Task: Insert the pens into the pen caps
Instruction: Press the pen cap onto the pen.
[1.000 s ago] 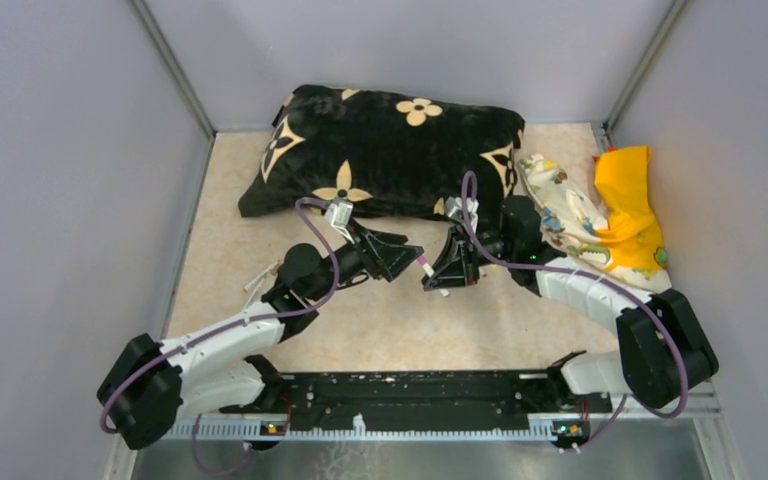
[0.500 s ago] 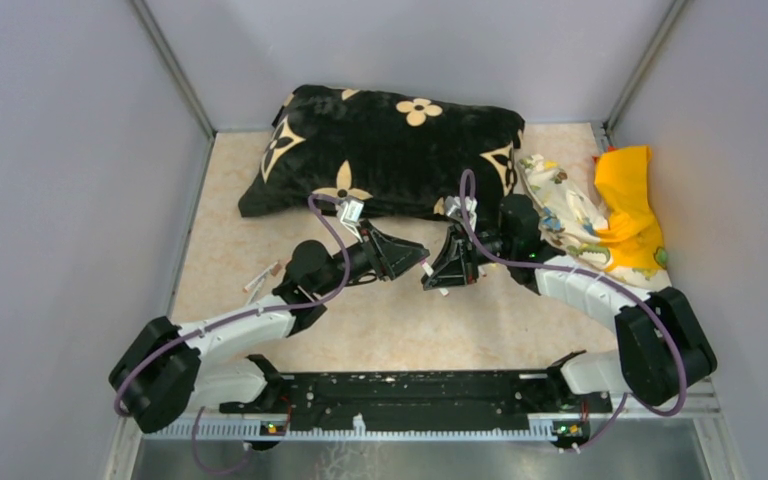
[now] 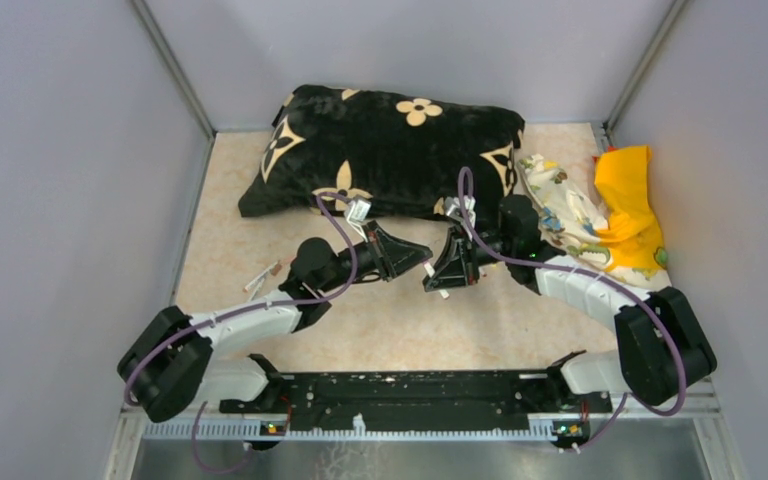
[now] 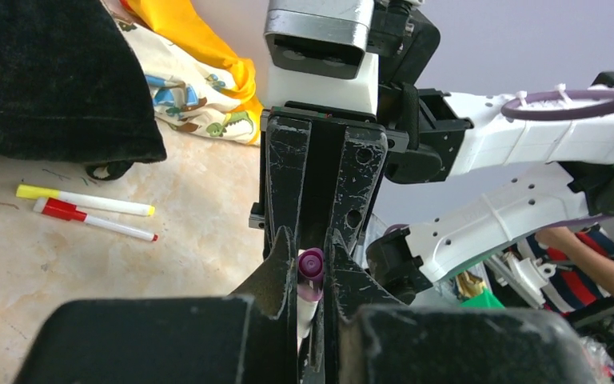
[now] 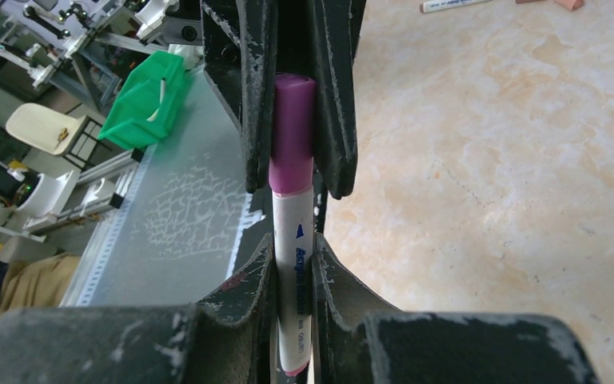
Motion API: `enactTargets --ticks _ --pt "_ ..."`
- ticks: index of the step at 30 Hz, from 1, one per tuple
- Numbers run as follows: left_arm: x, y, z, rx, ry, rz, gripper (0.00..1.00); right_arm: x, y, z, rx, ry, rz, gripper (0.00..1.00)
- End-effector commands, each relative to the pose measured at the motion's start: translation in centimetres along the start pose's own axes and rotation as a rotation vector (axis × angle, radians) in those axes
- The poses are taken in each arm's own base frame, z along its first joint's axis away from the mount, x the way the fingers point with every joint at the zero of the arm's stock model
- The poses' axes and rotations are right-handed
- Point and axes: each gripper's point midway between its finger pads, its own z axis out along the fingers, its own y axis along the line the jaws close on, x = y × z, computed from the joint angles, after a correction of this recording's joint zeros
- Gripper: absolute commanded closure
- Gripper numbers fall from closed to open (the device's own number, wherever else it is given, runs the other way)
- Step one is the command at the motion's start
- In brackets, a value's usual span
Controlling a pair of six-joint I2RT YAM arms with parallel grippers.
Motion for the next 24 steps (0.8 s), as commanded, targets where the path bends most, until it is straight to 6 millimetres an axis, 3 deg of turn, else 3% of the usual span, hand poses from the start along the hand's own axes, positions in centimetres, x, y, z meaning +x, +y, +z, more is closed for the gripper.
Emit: enactTargets --ticks 1,4,10,12,14,15,19,24 --pt "6.4 -0.5 -0.4 0.066 0.265 -0.009 1.0 -4.4 1.0 -0.3 0.011 -0.064 -0.158 1.0" --pt "9.3 -0.8 -1.9 0.126 0.369 -0.026 1.0 -5.2 1.9 -0.9 -0.023 -0.098 -0.174 1.0" --pt "12.5 -1.8 -3.6 0.193 0.52 -0.084 1.0 -5.7 2.5 -1.1 -0.045 -0.111 -0.176 1.0" --pt "13.3 -1.1 -3.8 0.157 0.568 -0.099 1.0 -6.5 1.5 -1.4 0.014 -0.128 -0.209 1.0" --pt "13.5 0.5 -3.6 0.051 0.578 -0.102 1.0 -7.0 -1.2 -2.0 0.178 -0.1 -0.255 1.0" --pt "13.7 1.4 -3.7 -0.01 0.584 -0.109 1.0 -6.3 -2.3 -2.5 0.256 -0.061 -0.223 1.0" --pt "14.5 3.0 -3.3 -0.158 0.584 -0.165 1.0 -7.2 -4.3 -3.8 0.413 -0.07 -0.244 1.0" --pt "14.8 -0.7 -2.9 0.053 0.586 -0.182 1.0 -7.5 -2.9 -3.4 0.327 -0.085 -0.259 1.0"
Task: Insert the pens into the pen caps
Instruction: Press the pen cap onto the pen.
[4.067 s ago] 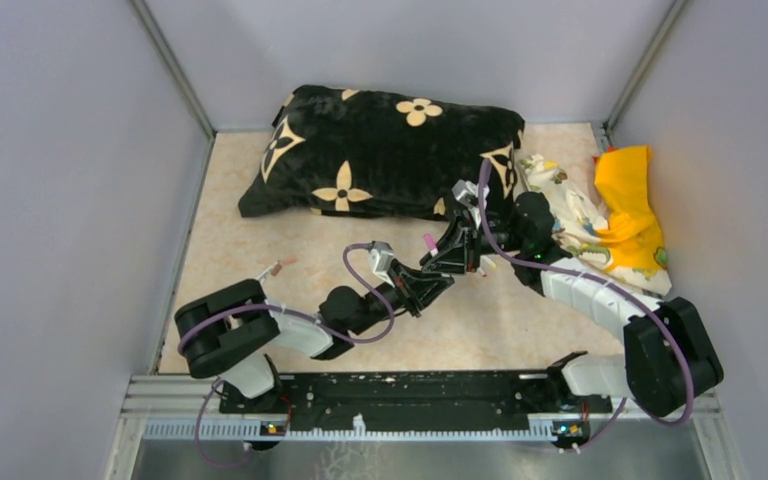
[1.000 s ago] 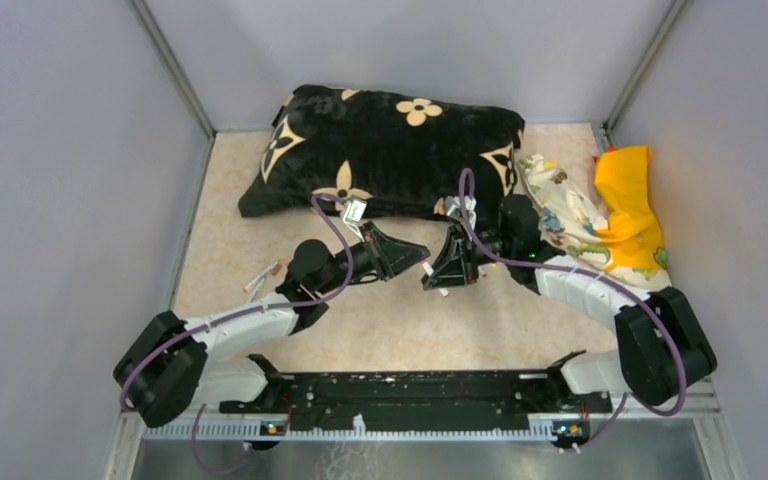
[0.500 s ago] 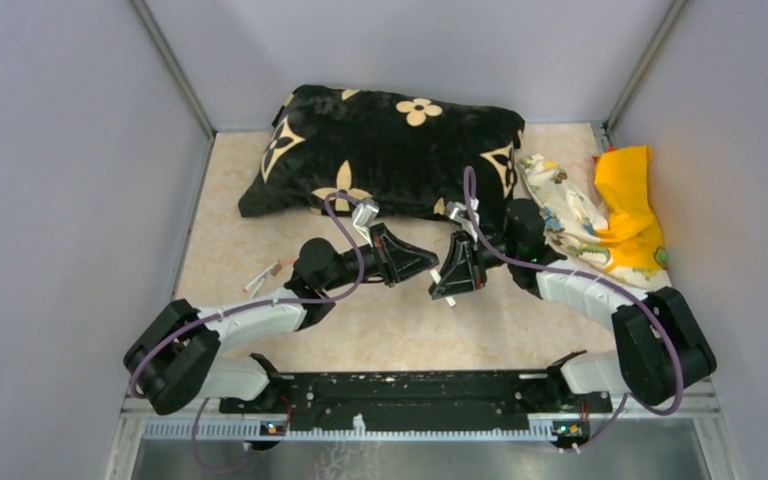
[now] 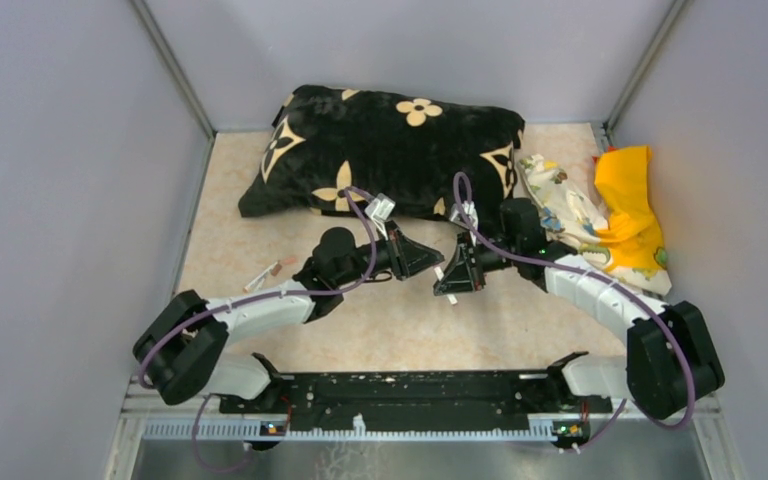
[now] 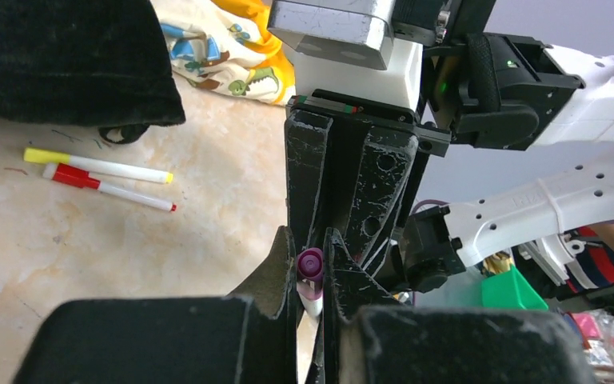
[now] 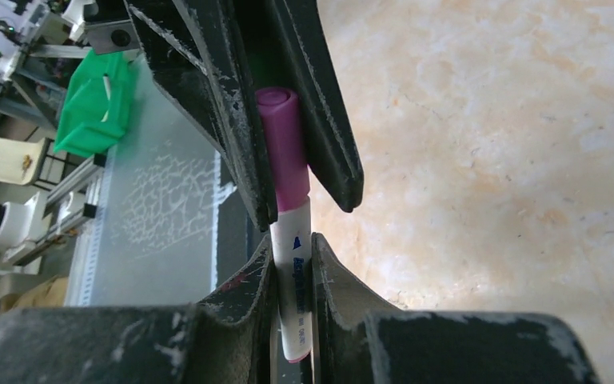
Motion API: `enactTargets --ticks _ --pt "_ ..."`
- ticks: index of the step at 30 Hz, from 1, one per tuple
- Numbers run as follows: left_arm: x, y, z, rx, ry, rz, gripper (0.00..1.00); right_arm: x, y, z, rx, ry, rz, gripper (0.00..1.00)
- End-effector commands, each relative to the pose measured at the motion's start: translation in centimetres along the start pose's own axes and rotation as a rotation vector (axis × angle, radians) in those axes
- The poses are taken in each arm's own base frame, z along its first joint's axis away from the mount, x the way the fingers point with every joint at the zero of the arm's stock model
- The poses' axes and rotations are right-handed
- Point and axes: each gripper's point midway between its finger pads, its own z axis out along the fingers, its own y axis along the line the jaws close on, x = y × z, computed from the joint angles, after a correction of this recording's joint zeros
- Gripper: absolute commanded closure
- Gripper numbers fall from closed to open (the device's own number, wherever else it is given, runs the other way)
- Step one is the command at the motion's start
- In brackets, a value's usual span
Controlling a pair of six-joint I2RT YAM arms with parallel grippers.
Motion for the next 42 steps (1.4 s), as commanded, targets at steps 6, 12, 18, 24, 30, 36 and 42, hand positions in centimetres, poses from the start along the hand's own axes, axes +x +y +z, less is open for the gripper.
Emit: enactTargets --ticks 6,12,18,24,30,36,42 --pt "14.2 -3.4 -5.6 0.261 0.541 -0.096 1.0 -9.7 4.4 -2.4 -0.134 -0.251 -0.306 1.0" --pt "15.0 -3.7 -5.9 0.32 0.546 -0.112 1.0 -10.2 3.8 -2.5 -0.104 -0.27 -0.303 1.0" --pt "16.9 -2.4 -4.2 0.175 0.635 -0.122 1.0 -10.8 -1.2 -3.1 0.187 -0.241 -0.304 1.0" --pt "18.6 -2.4 -5.0 0.152 0.7 -0.129 1.0 -11.0 -1.5 -3.5 0.214 -0.24 -0.314 1.0" --pt "17.0 -4.8 -7.5 0.316 0.663 -0.098 1.0 -10.5 1.2 -3.5 0.047 -0.247 -0.338 1.0" --pt "15.9 -6.0 -7.7 0.392 0.635 -0.061 1.0 -10.1 3.4 -3.4 -0.077 -0.267 -0.344 1.0" --pt "15.0 -6.5 -5.9 0.381 0.579 -0.108 1.0 -10.6 0.3 -3.3 0.105 -0.245 -0.334 1.0"
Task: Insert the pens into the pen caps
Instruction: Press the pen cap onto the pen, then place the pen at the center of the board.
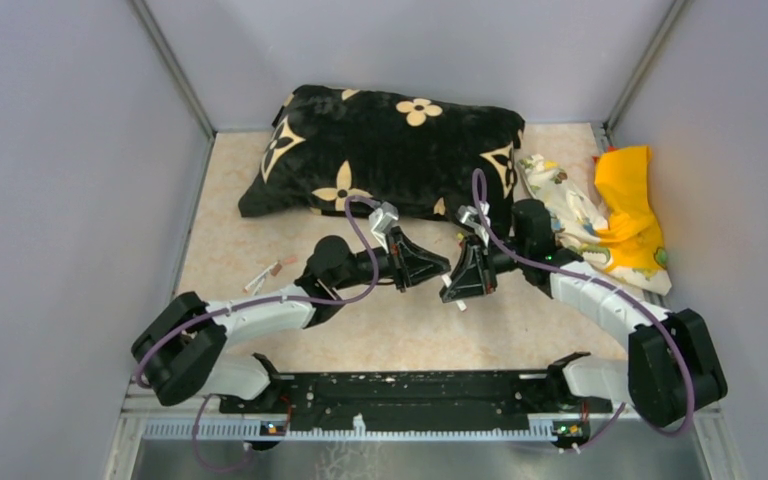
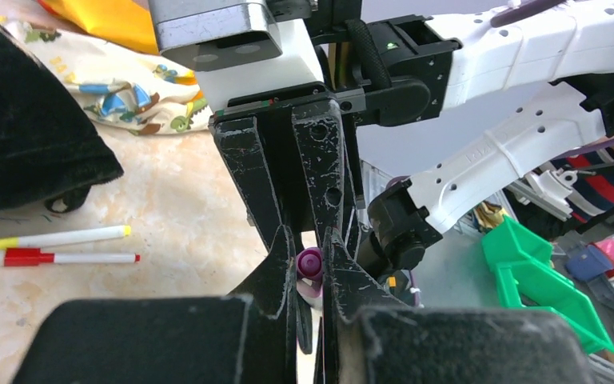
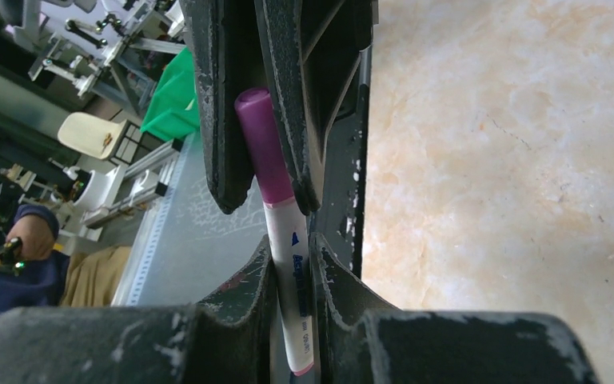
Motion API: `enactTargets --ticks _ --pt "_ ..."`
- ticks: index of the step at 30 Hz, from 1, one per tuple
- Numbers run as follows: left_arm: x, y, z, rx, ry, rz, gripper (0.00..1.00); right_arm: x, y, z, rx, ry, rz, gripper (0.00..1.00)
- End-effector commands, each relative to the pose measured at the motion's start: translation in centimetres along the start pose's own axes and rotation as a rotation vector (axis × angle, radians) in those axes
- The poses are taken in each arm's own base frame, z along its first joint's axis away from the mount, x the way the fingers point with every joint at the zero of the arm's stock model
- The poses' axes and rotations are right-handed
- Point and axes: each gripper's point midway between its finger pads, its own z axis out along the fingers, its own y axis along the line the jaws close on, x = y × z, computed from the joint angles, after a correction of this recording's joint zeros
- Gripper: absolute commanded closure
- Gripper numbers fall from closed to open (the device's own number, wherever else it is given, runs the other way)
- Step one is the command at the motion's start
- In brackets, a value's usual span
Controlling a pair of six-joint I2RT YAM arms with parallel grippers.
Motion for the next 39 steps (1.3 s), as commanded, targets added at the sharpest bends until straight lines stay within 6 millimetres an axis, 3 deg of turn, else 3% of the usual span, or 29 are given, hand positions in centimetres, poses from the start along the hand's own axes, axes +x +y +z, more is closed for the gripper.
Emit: enactTargets --ticks 1,8,11,16,22,28,33,39 --pt "13.6 -5.9 -4.5 0.223 0.528 -0.355 1.0 -10.4 -3.4 -2.4 0.344 -0.168 -0.378 1.0" --pt "17.0 -5.0 -5.4 0.092 0.617 -0.415 1.0 -11.7 -5.3 -4.4 0.525 -0.175 -0.393 1.0" --pt "17.4 -4.6 -5.9 0.051 0.595 -0.426 1.0 -11.8 -5.6 -4.8 0.551 -0.186 -0.381 1.0" --pt "16.4 -5.5 -5.3 0.094 0.508 -0.446 1.0 -11.4 -3.0 -3.3 0.368 -0.209 -0.38 1.0" --pt "15.3 -6.0 -4.1 0.121 0.418 -0.419 1.0 -11.3 -1.9 -2.8 0.28 -0.24 -0.36 1.0" --pt "16.2 -6.1 -4.2 0.144 0.426 -0.414 1.0 -11.4 -0.8 -2.8 0.232 -0.258 -0.365 1.0" --pt "16.1 -6.2 -4.0 0.128 0.397 -0.482 1.0 -11.7 -3.5 -3.8 0.395 -0.234 -0.36 1.0" --pt "16.6 -4.9 -2.2 0.008 0.366 -0.508 1.0 -12.0 -4.5 -4.3 0.465 -0.23 -0.365 1.0"
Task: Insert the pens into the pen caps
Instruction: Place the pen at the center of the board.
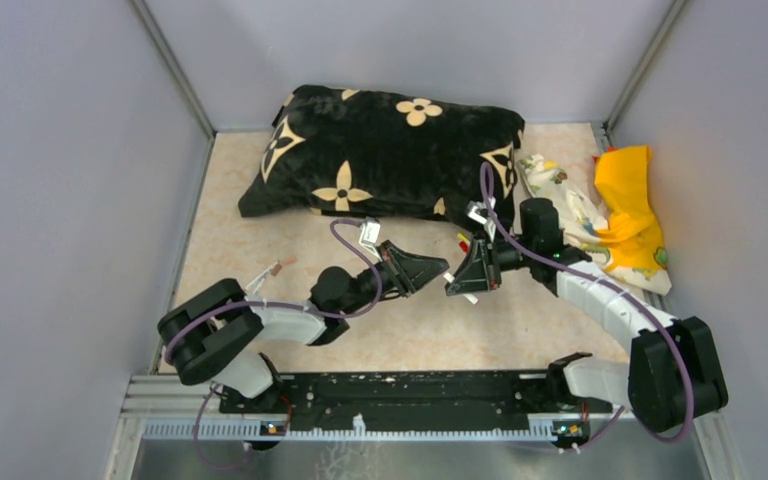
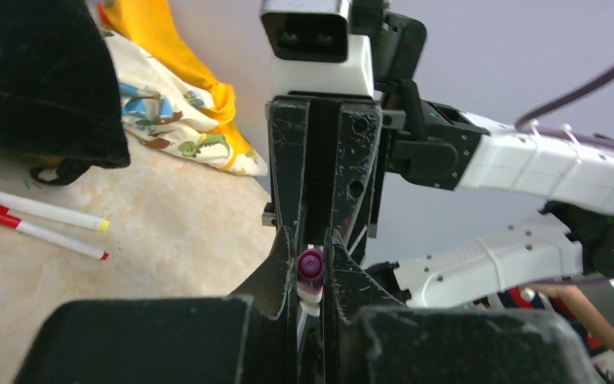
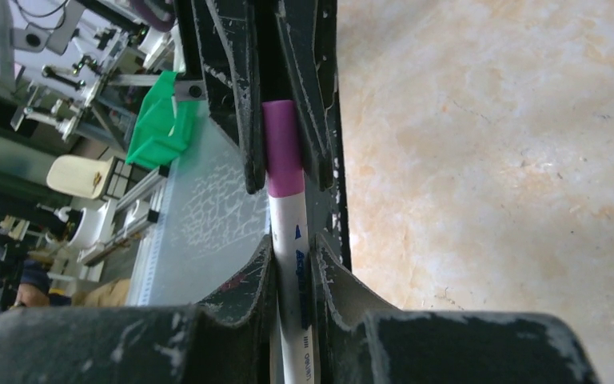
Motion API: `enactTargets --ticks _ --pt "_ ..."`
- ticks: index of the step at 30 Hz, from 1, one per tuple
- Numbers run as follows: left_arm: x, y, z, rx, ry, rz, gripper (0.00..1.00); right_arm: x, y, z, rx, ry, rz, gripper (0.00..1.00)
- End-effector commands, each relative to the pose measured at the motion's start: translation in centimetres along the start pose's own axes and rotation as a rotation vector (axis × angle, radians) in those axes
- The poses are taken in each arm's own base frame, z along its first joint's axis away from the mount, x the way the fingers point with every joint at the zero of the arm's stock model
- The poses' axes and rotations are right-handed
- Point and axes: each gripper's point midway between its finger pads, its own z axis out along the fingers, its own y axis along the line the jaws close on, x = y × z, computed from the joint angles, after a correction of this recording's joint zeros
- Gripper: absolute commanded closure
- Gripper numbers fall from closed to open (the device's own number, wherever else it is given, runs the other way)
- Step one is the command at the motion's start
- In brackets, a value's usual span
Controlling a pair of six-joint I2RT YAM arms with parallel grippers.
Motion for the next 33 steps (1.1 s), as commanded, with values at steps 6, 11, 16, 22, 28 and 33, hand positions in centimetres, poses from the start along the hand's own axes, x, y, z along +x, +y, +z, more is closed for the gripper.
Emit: enactTargets --ticks 6,11,16,22,28,33 --pt "15.9 -0.3 -6.2 -0.134 0.621 -0.234 1.0 -12.3 -3.4 -2.9 0.417 -0.222 -0.46 1.0" --pt "15.4 -2.3 -5.8 -0.013 0.606 -0.211 1.0 -11.6 -1.1 -1.8 0.256 -0.227 -0.456 1.0" --pt "15.8 -3.1 -6.2 0.064 0.62 -0.218 1.0 -11.7 -0.5 -1.7 0.222 -0.242 -0.444 1.0" --pt "14.8 -2.4 -6.1 0.023 0.554 -0.197 0.97 -11.4 -0.9 -1.6 0.222 -0.232 -0.437 1.0" --pt "11.3 -2.4 -4.9 -0.026 0.429 -0.142 0.81 -9.9 -1.0 -1.0 0.186 -0.174 -0.443 1.0" --pt "6.8 -1.9 -3.6 -0.102 0.272 -0.076 0.61 -8.2 -0.9 0.7 0.163 -0.089 -0.491 1.0"
